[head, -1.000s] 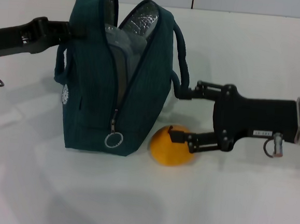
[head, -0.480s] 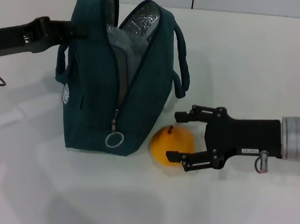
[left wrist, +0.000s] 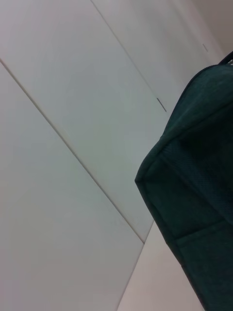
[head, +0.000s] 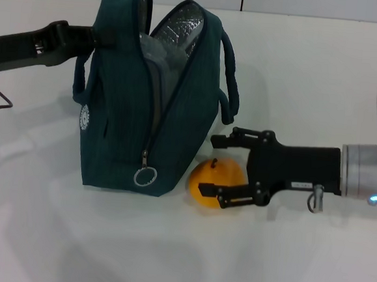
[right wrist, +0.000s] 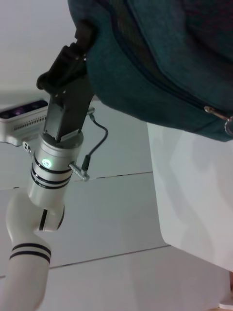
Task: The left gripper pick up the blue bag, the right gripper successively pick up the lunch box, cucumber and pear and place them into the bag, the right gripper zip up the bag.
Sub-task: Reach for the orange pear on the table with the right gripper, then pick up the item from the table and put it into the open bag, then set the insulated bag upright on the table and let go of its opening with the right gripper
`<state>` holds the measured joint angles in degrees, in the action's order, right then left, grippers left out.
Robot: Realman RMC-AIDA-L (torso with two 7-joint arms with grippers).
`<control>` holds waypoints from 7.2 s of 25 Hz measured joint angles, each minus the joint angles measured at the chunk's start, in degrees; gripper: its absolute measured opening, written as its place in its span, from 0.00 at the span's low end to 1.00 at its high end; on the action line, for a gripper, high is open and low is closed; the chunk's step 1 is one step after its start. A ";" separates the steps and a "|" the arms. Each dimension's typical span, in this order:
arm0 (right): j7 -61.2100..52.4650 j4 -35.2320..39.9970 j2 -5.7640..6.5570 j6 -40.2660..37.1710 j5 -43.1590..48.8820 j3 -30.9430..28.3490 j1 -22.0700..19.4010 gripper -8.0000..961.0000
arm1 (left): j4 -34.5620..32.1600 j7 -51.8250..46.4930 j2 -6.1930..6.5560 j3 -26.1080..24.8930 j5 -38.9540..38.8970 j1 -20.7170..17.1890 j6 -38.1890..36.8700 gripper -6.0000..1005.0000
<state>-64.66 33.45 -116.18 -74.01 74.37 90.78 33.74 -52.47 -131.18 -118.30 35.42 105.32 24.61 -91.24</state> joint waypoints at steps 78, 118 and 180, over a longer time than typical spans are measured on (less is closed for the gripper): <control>0.88 11.62 0.44 -6.61 -6.50 -16.14 6.71 0.04 | 1.66 1.46 -0.53 0.08 -1.33 0.75 0.98 0.06; 8.40 0.68 0.00 2.23 -10.19 -5.36 13.40 0.04 | 1.67 2.42 -0.88 0.07 -4.43 -0.34 -0.44 0.06; 8.90 -8.04 0.46 16.40 -7.35 -12.38 8.48 0.65 | 3.16 4.44 -0.94 -0.23 -4.43 -0.88 -0.43 0.06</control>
<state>-55.76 25.40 -115.72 -57.60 67.02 78.40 42.21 -49.30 -126.74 -119.24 35.19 100.89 23.73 -91.67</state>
